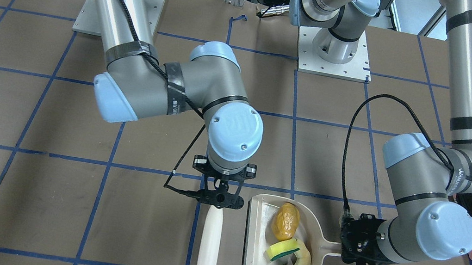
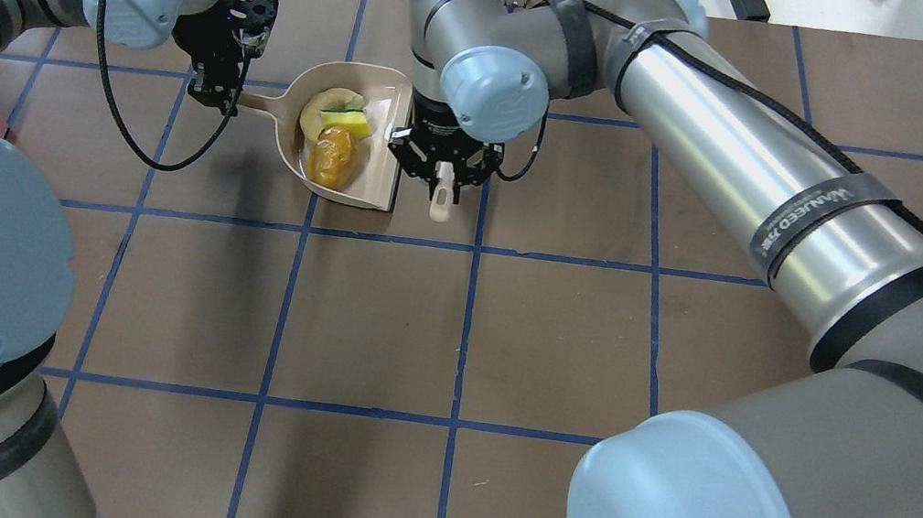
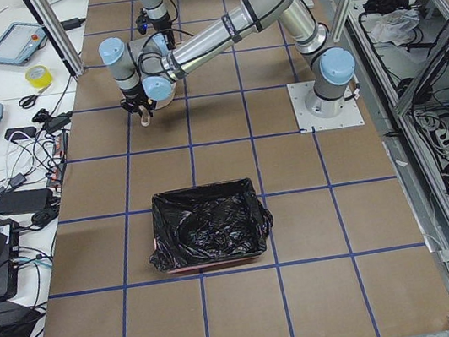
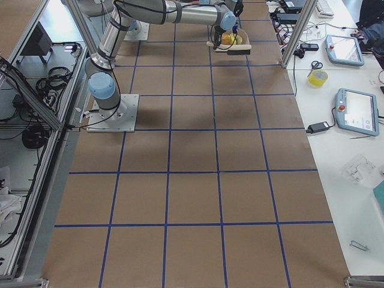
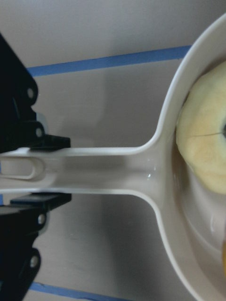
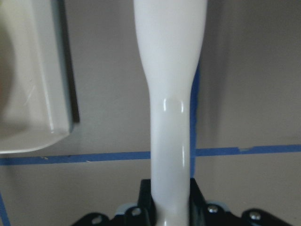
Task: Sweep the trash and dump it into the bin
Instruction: 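Lift the brush away with the right gripper while the left raises the dustpan, then carry the loaded dustpan with the left gripper over the black bin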
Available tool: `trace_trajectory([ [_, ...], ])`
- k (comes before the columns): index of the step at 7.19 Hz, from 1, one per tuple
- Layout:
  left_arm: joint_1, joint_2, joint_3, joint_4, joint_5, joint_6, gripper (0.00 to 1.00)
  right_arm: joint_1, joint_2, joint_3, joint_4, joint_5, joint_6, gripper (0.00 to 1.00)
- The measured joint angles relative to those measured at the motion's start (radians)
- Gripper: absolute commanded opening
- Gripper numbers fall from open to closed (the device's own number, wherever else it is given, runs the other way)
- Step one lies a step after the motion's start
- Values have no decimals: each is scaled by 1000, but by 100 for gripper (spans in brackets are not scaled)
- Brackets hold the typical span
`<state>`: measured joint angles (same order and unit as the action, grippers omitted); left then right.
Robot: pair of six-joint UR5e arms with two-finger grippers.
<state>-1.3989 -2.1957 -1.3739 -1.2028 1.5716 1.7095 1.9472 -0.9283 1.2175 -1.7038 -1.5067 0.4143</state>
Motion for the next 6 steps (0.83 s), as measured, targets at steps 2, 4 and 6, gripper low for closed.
trace_trajectory([
  [2, 47, 14, 1, -22, -83, 6, 0, -122, -65, 26, 63, -23, -63, 0],
  [4, 120, 54, 16, -93, -106, 53, 0, -274, -134, 107, 83, -39, -190, 0],
  [6, 236, 105, 25, -165, -107, 194, 0, -422, -198, 195, 76, -65, -381, 0],
])
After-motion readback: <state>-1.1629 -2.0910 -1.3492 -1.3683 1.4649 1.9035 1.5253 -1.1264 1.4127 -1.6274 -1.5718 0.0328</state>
